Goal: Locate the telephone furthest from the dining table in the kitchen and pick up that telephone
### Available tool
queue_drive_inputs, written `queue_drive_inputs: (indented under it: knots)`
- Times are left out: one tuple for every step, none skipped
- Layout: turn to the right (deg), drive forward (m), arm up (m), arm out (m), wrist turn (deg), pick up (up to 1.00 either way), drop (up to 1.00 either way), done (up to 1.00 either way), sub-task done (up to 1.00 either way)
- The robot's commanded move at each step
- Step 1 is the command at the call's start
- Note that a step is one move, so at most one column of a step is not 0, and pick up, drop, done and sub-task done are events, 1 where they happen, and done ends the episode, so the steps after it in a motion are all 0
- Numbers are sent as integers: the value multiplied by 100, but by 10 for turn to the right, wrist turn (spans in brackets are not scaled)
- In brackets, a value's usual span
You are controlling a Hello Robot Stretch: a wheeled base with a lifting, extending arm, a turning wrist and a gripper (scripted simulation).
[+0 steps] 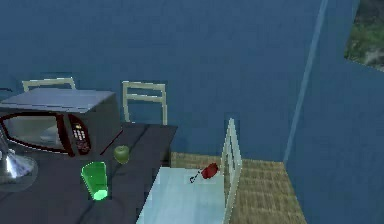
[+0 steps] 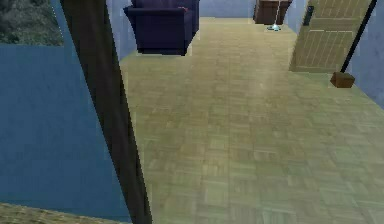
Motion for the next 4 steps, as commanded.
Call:
queue_drive_inputs:
  knots:
    - [330, 0, 0, 0, 0, 0, 0, 0, 0]
    - [0, 70, 0, 0, 0, 0, 0, 0, 0]
    - [-210, 0, 0, 0, 0, 0, 0, 0, 0]
    - [-30, 0, 0, 0, 0, 0, 0, 0, 0]
